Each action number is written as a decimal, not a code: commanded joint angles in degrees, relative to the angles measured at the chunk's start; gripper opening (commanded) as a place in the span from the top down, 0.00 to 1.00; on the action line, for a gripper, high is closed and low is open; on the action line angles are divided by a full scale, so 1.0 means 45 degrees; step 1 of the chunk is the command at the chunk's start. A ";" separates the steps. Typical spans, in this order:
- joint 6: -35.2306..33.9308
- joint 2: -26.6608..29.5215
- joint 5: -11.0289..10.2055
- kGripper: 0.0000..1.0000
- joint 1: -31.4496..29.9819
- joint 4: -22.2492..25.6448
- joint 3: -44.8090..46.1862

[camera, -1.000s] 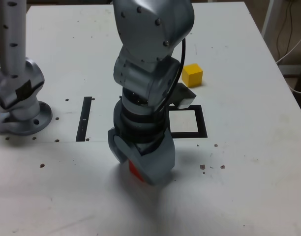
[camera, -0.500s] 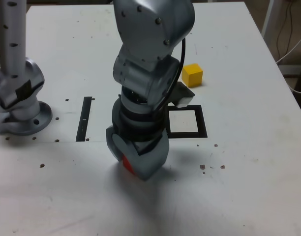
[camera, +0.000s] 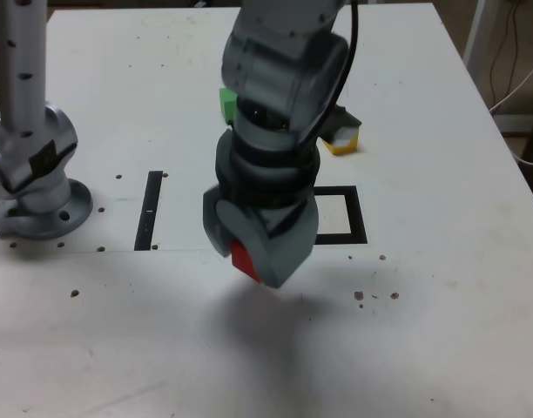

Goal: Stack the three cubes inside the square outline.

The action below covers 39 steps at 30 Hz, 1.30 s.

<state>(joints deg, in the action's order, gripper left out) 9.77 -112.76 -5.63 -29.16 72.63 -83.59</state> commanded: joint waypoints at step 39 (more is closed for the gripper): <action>-0.2326 -0.1329 0.0977 0.62 0.4836 0.0285 -0.1920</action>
<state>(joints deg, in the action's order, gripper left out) -0.63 -118.05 -1.15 -7.71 74.62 -92.50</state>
